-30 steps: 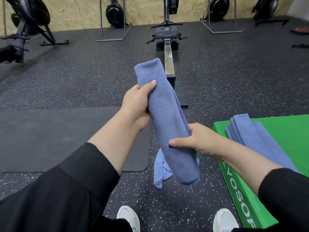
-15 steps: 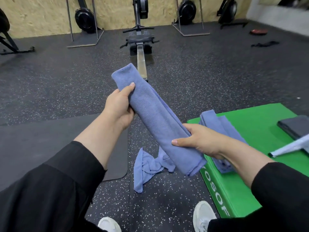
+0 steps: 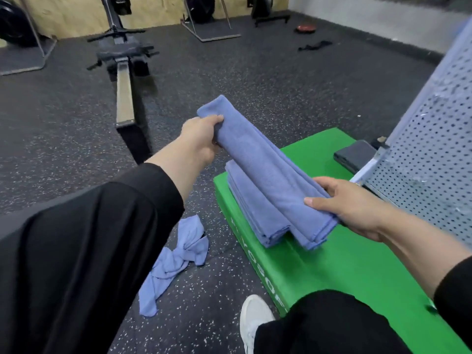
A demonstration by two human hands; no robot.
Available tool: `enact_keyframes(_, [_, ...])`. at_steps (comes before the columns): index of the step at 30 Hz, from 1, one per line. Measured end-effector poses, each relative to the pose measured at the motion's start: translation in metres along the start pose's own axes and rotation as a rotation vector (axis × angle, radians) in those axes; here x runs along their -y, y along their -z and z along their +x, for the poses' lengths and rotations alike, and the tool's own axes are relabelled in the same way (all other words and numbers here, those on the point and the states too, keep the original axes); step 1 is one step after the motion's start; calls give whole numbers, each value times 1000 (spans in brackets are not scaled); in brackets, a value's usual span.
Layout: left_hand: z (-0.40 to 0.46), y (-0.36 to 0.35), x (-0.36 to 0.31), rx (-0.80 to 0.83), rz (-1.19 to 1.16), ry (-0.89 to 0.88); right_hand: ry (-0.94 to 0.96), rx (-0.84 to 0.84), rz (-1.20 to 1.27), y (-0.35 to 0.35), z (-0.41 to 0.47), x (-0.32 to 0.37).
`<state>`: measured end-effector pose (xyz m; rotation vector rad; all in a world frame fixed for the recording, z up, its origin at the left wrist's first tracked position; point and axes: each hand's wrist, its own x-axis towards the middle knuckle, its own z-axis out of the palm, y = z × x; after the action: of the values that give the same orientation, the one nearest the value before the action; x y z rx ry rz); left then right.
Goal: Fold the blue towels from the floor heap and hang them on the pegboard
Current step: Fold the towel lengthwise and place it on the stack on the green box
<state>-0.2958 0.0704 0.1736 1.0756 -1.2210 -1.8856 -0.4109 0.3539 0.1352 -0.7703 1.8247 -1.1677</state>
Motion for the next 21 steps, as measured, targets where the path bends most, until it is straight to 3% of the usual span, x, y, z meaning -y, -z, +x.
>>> enact_keyframes(11, [90,-91,123,188,356,68,-145,-232,16,41,29,-127])
enact_keyframes(13, [113,-95,133,196,584,29,-180,-225,-31,41,45,-139])
enact_keyframes(16, [130,-93,137,84,1217,-255,-206,-200,-497,39,77,-162])
enact_keyframes(18, [120,-97,147,116,1340,-443,-132,-179,-780,31,94,-176])
enact_keyframes(21, [93,-104,181,354,1424,-563,-22,-147,-945,21,107,-186])
